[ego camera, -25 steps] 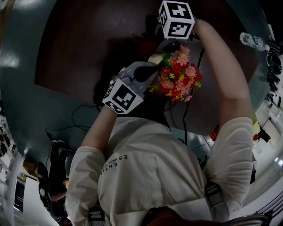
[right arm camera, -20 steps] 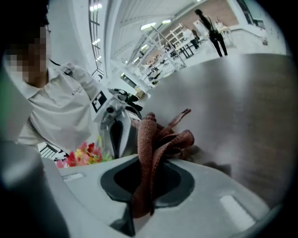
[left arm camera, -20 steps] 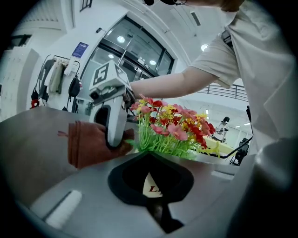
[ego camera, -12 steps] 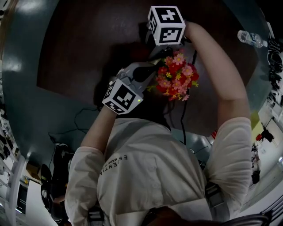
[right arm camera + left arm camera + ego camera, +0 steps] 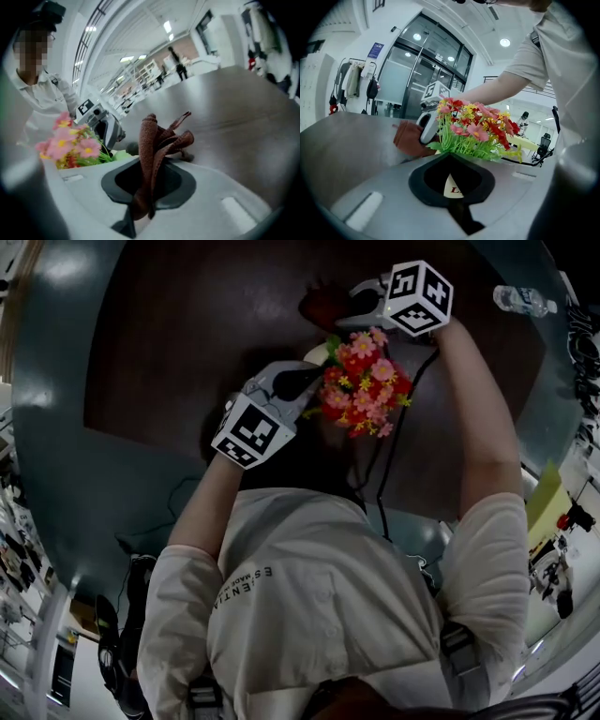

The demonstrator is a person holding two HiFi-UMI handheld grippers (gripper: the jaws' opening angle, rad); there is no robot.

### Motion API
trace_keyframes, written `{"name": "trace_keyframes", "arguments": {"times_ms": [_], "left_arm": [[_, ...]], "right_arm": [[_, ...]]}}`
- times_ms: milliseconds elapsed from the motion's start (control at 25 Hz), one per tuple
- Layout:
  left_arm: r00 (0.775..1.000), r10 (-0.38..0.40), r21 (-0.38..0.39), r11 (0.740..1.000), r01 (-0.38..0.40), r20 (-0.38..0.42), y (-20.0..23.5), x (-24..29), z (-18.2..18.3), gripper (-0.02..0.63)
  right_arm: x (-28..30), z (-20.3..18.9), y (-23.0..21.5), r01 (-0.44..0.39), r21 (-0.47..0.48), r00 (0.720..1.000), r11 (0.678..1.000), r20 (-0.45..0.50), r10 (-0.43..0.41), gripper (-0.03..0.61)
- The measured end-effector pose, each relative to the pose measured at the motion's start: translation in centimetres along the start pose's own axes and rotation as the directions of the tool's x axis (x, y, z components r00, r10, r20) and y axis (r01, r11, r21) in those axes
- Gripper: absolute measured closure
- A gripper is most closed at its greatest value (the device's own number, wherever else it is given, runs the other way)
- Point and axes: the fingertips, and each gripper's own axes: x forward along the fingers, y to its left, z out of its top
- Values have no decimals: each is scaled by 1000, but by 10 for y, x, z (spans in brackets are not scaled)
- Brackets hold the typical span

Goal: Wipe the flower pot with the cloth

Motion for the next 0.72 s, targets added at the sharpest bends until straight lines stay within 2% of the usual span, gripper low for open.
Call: {"name": "trace_keyframes", "arguments": {"times_ms": [40,80,160,240,280,320,400,440,480,520,560,600,640,720], "left_arm": [[1000,-8,17,1000,8,-9,1,0,0,600],[1000,-16,36,999,17,-18,2,0,0,600],[999,-30,55,998,30,-15,1,-2,3,600],[999,-44,46,998,43,15,1,-9,8,598],[998,-58,46,997,56,25,3,-12,10,598],[997,-78,55,996,76,23,5,-16,9,598],[992,-130,95,987,129,-3,14,-24,7,598],[988,-154,118,981,155,-15,18,-28,8,598],[984,-176,142,974,178,-22,22,-31,11,596],[979,-200,165,965,202,-27,25,-34,16,574],[973,-228,188,955,230,-32,27,-37,20,561],[965,-260,215,941,262,-40,28,-38,24,544],[954,-295,247,922,299,-54,28,-38,26,518],[920,-377,321,863,391,-105,25,-33,25,453]], "right_arm": [[-19,1,-3,77,29,992,997,101,-80,525],[-39,-1,-2,155,62,968,986,191,-164,525],[-78,-14,10,306,127,893,944,307,-330,525],[-109,-34,29,460,191,796,867,345,-498,525],[-121,-47,39,544,233,732,806,337,-592,525],[-130,-62,49,628,287,654,724,311,-690,525],[-140,-96,72,747,419,468,517,221,-856,525],[-140,-112,85,772,484,381,412,167,-909,525],[-136,-126,99,775,544,309,322,118,-944,525],[-128,-137,114,759,601,255,252,81,-963,525],[-115,-144,128,729,654,217,202,59,-974,525],[-101,-149,140,692,702,192,171,50,-980,525],[-86,-151,151,652,742,176,155,51,-983,523],[-59,-150,164,582,798,164,154,70,-984,525]]}}
